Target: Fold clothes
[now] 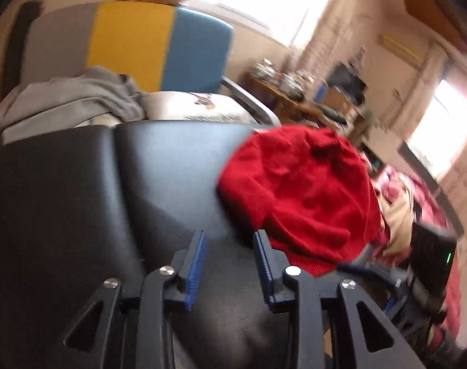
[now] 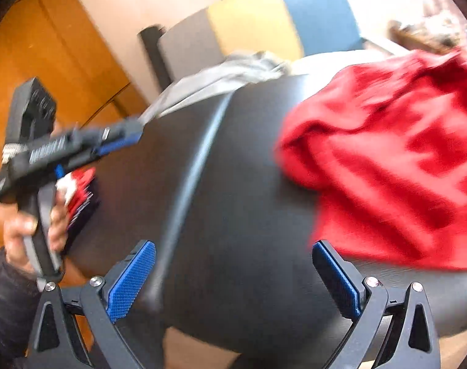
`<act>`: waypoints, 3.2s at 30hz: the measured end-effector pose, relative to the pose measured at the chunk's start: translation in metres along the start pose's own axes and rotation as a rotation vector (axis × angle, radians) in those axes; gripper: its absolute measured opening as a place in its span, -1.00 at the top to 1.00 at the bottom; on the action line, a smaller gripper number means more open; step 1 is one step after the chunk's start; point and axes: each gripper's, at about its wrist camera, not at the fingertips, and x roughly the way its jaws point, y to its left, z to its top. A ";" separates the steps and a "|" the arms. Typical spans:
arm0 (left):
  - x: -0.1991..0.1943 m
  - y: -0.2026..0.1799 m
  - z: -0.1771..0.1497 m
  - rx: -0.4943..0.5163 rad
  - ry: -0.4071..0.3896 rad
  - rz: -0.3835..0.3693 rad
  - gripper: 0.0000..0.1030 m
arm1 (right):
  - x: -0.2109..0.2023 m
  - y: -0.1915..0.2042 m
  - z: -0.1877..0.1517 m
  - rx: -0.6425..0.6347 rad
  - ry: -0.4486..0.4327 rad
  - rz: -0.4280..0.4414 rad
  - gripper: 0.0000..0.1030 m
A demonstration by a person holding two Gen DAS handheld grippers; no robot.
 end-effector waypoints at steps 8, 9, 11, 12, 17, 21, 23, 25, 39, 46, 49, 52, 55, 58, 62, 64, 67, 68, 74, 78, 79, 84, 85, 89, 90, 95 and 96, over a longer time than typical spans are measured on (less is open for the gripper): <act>0.129 -0.044 0.024 0.113 0.182 0.073 0.07 | -0.019 -0.098 0.057 0.037 -0.086 -0.206 -1.00; 0.145 -0.039 0.029 0.084 0.200 0.087 0.07 | -0.014 -0.108 0.065 0.041 -0.078 -0.201 -1.00; 0.164 -0.025 0.034 0.004 0.222 0.096 0.08 | 0.003 -0.122 0.077 0.043 -0.051 -0.182 -1.00; 0.170 -0.014 0.034 -0.054 0.226 0.090 0.30 | 0.016 -0.128 0.080 0.050 -0.022 -0.164 -1.00; 0.144 0.051 0.012 -0.368 0.135 -0.007 0.81 | 0.066 -0.117 0.061 0.024 0.129 -0.084 -1.00; 0.082 0.083 -0.012 -0.470 0.030 -0.024 0.84 | 0.071 -0.073 0.047 -0.056 0.181 -0.054 -1.00; 0.050 0.094 -0.022 -0.495 -0.018 -0.025 0.86 | 0.072 -0.052 0.041 -0.071 0.192 -0.033 -1.00; 0.013 0.106 -0.030 -0.501 -0.066 -0.016 0.86 | 0.073 -0.034 0.035 -0.063 0.197 -0.003 -1.00; -0.167 0.210 -0.074 -0.607 -0.151 0.218 0.81 | 0.101 0.139 -0.024 -0.083 0.364 0.331 -1.00; -0.231 0.242 -0.083 -0.656 -0.220 0.440 0.60 | 0.079 0.144 -0.025 -0.048 0.325 0.414 -1.00; -0.223 0.220 -0.087 -0.588 -0.218 0.363 0.56 | 0.057 0.116 -0.019 -0.034 0.248 0.332 -1.00; -0.169 0.177 -0.091 -0.448 -0.109 0.254 0.55 | 0.040 0.072 -0.013 0.002 0.187 0.202 -1.00; -0.103 0.128 -0.098 -0.311 0.021 0.156 0.55 | 0.023 0.022 -0.008 0.042 0.137 0.053 -1.00; -0.050 0.093 -0.110 -0.242 0.100 0.122 0.54 | 0.013 -0.018 -0.006 0.067 0.123 -0.118 -1.00; -0.015 0.082 -0.126 -0.235 0.129 0.129 0.59 | 0.009 -0.054 -0.017 0.048 0.129 -0.259 -1.00; -0.024 0.092 -0.135 -0.282 0.095 0.108 0.72 | 0.010 -0.050 -0.024 0.006 0.131 -0.264 -1.00; -0.044 0.122 -0.147 -0.373 0.075 0.158 0.97 | 0.018 -0.028 -0.032 -0.085 0.170 -0.255 -1.00; -0.052 0.129 -0.150 -0.386 0.068 0.189 0.97 | 0.020 -0.021 -0.033 -0.102 0.181 -0.233 -1.00; -0.097 0.165 -0.172 -0.452 0.053 0.339 0.97 | 0.029 0.023 -0.036 -0.158 0.284 -0.013 -1.00; -0.114 0.168 -0.181 -0.480 0.064 0.359 0.88 | 0.028 0.033 -0.045 -0.241 0.315 0.012 -1.00; -0.117 0.165 -0.181 -0.486 0.062 0.331 0.77 | 0.024 0.030 -0.046 -0.246 0.320 0.029 -1.00; -0.121 0.130 -0.147 -0.410 0.000 0.148 0.49 | 0.008 0.003 -0.031 -0.186 0.298 0.117 -1.00; -0.116 0.123 -0.136 -0.398 -0.012 0.087 0.46 | 0.004 -0.003 -0.025 -0.166 0.283 0.131 -1.00; -0.068 0.103 -0.092 -0.380 0.001 -0.131 0.33 | -0.014 -0.037 0.019 -0.008 0.094 0.209 -1.00; -0.052 0.102 -0.082 -0.390 0.013 -0.173 0.31 | -0.016 -0.048 0.033 0.052 0.043 0.229 -1.00; 0.021 0.106 -0.045 -0.498 0.053 -0.282 0.22 | 0.008 -0.095 0.104 0.227 -0.091 0.250 -1.00; 0.032 0.110 -0.040 -0.530 0.056 -0.299 0.13 | 0.020 -0.103 0.117 0.250 -0.092 0.251 -1.00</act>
